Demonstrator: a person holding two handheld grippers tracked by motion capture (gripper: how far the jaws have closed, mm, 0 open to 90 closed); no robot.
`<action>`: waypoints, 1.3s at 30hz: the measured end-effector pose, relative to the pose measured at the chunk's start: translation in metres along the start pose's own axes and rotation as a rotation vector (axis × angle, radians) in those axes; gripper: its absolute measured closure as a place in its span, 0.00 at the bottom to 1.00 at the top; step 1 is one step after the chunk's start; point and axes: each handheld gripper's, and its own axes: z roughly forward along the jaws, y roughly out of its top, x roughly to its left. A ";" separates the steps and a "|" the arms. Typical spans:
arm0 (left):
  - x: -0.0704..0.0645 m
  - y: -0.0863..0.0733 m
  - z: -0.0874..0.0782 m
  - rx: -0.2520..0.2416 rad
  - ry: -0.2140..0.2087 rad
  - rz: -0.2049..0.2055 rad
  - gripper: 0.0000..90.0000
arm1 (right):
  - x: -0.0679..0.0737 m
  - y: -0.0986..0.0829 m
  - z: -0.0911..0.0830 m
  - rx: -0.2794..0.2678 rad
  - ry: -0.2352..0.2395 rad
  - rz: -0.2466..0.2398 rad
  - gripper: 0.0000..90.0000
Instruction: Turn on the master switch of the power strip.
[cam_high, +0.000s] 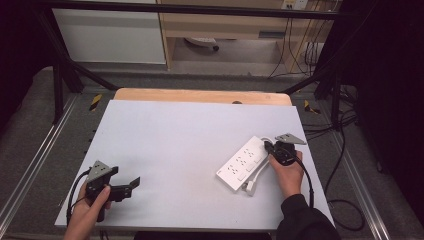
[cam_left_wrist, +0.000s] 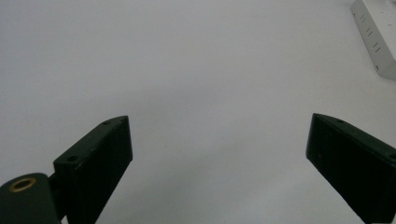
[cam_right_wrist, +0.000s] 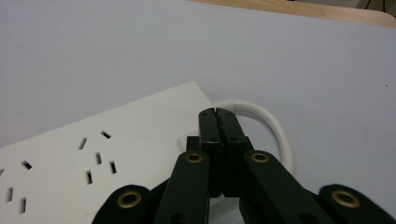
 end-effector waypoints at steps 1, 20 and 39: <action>0.000 0.000 0.000 -0.001 0.000 0.001 0.08 | 0.000 0.000 0.000 0.001 0.000 0.002 1.00; 0.000 0.000 0.000 0.000 0.002 0.004 0.08 | 0.003 -0.001 0.000 0.004 -0.009 -0.022 1.00; 0.000 0.000 0.000 0.001 0.003 0.009 0.08 | 0.006 -0.001 0.001 0.002 0.003 -0.022 1.00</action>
